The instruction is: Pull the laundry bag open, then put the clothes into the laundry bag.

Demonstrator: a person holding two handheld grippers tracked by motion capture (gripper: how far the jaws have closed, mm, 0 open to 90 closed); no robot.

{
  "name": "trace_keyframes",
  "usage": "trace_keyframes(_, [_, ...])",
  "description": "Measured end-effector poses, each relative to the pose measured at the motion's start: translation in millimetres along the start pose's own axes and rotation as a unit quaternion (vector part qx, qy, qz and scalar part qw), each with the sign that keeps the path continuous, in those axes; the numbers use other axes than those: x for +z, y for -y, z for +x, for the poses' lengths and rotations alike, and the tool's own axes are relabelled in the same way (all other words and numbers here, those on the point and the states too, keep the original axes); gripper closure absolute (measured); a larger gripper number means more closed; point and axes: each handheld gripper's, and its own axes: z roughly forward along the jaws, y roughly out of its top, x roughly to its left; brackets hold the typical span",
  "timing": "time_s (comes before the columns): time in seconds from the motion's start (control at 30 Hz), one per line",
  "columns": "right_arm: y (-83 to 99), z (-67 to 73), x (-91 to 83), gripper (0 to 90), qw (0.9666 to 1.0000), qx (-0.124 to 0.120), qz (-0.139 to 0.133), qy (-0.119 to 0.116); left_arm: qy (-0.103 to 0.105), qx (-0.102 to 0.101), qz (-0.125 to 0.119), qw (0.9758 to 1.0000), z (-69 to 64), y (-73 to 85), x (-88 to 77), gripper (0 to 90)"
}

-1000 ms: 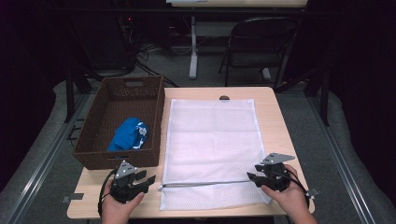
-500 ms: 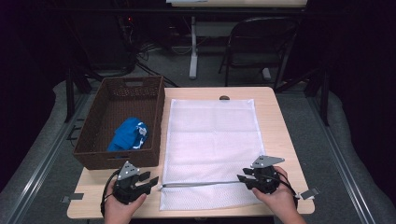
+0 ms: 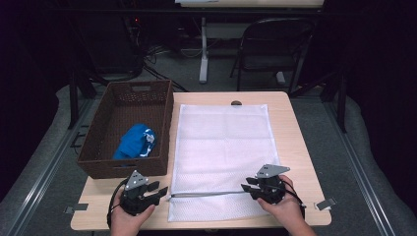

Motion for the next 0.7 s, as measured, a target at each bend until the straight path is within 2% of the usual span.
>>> trace_keyframes(0.3, [-2.6, 6.4, 7.7, 67.2, 0.9998, -0.018, 0.006, -0.012, -0.001, -0.007, -0.007, 0.9999, -0.8, 0.6, -1.1, 56.9])
trace_keyframes(0.33, [-4.4, 7.3, 7.8, 67.3, 0.9996, -0.025, 0.013, -0.009, -0.001, -0.006, -0.002, 1.0, -0.2, 0.4, -2.4, 56.8])
trace_keyframes(0.37, [-6.7, 8.1, 7.5, 67.4, 0.9994, -0.031, 0.016, -0.007, -0.002, -0.008, -0.008, 0.9999, -0.1, 0.9, -1.8, 56.8])
trace_keyframes(0.43, [-12.1, 9.2, 7.0, 67.8, 0.9989, -0.039, 0.021, -0.015, -0.001, -0.009, -0.007, 0.9999, 0.7, 0.8, -2.0, 56.6])
trace_keyframes(0.5, [-18.5, 9.7, 8.5, 68.0, 0.9987, -0.038, 0.023, -0.025, 0.0, -0.009, -0.006, 0.9999, 0.7, 0.7, -2.1, 56.5])
trace_keyframes(0.6, [-27.9, 11.6, 14.6, 68.3, 0.998, -0.05, 0.026, -0.028, 0.001, -0.009, -0.007, 0.9999, 0.1, 0.8, -1.9, 56.4])
trace_keyframes(0.7, [-33.7, 12.3, 20.3, 68.7, 0.9979, -0.052, 0.023, -0.032, 0.001, -0.01, -0.006, 0.9999, 1.7, 1.2, -2.3, 56.3])
